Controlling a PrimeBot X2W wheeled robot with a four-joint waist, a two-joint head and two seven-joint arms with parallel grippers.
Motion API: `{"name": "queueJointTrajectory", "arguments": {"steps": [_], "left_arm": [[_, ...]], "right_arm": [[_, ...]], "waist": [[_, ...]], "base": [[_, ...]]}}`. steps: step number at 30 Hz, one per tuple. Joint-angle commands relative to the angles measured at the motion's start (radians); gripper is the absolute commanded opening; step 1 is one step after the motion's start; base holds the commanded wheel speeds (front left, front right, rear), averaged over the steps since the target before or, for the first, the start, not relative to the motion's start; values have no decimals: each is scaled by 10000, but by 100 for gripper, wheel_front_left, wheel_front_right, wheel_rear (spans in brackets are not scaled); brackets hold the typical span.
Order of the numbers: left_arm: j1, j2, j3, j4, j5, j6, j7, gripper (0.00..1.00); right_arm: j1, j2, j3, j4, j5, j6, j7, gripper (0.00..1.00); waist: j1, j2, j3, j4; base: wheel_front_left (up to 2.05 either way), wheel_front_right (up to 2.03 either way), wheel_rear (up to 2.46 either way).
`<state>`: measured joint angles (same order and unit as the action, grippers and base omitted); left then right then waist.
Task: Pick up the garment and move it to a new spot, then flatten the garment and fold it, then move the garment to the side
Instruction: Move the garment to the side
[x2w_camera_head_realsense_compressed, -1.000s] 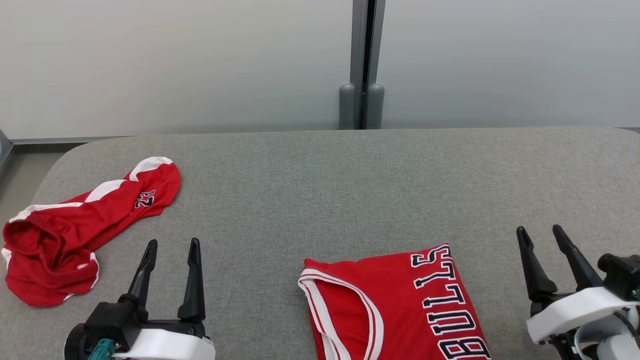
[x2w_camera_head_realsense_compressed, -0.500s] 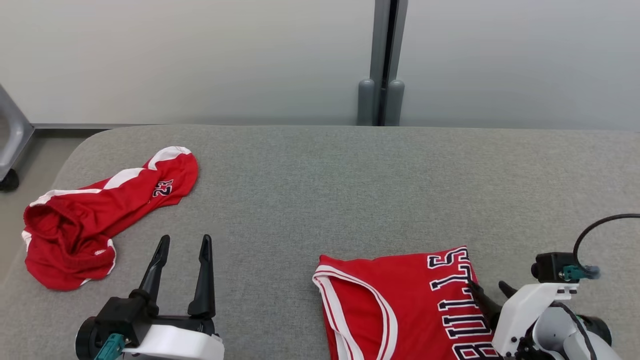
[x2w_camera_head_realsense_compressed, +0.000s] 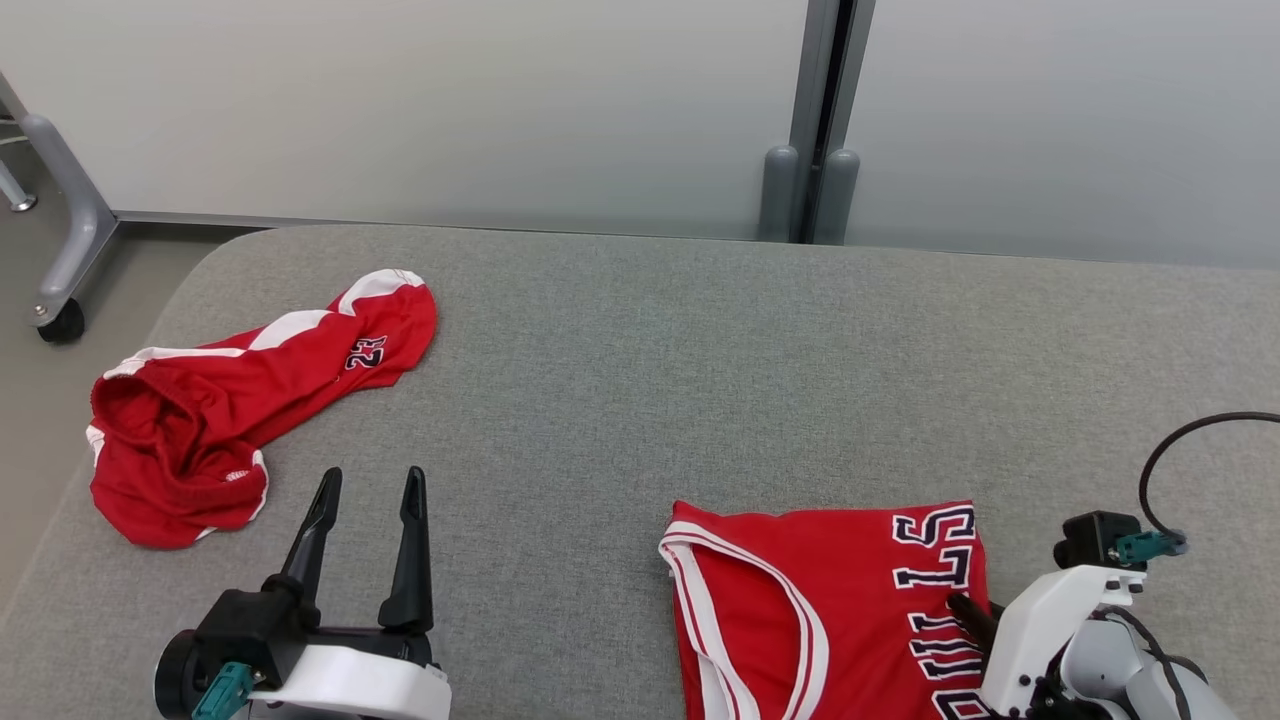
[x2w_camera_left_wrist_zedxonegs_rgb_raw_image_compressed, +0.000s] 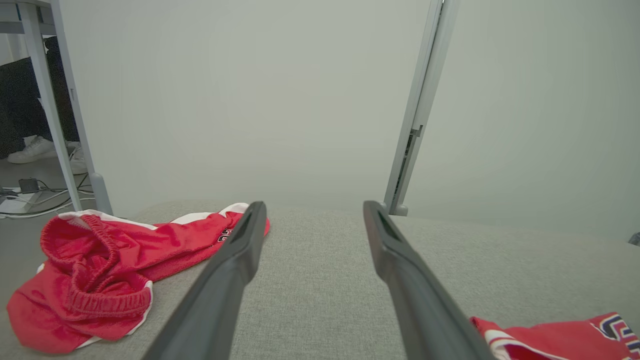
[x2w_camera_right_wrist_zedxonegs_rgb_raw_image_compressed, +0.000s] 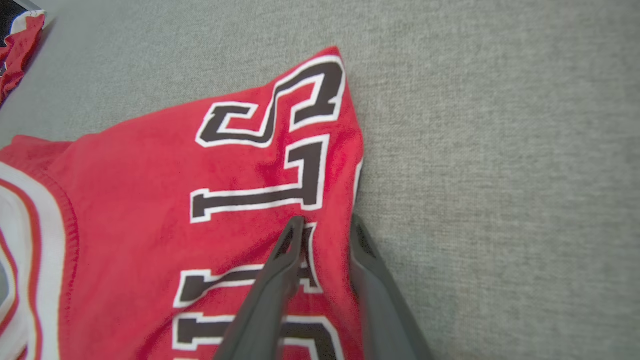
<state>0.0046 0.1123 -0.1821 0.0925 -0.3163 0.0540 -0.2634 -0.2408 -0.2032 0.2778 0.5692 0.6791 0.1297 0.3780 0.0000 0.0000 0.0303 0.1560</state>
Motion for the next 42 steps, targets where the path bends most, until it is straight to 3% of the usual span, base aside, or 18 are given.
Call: {"name": "queueJointTrajectory", "arguments": {"steps": [1,11,23,28,33,42], "left_arm": [[-169,23,26,9,86,-47,-15,100],[-310,-72,-272,-162,191,-212,-13,100],[-1213,-283,-902,7,474,-543,-12,100],[-1847,-206,-1108,213,654,-707,21,100],[-2496,-107,-1335,284,877,-822,223,100],[-3401,107,-1621,152,1256,-911,623,100]], "right_arm": [[-41,-51,110,-70,21,20,-270,0],[-550,-671,277,-830,-87,19,-1246,0],[-1708,-1158,864,-1507,151,19,-1689,0],[-2713,-1158,1482,-1287,555,19,-2186,0],[-4102,-1459,1950,-621,1124,17,-2876,0],[-6462,-2538,2418,1548,1718,17,-3889,0]], "waist": [[0,0,-43,-69],[0,0,-43,-1171],[0,0,698,-4047],[0,0,1310,-4894],[0,0,2092,-5183],[0,0,3563,-4973]], "base": [[0,0,0],[0,0,0],[0,0,0],[0,0,0],[0,0,0],[0,0,0]]}}
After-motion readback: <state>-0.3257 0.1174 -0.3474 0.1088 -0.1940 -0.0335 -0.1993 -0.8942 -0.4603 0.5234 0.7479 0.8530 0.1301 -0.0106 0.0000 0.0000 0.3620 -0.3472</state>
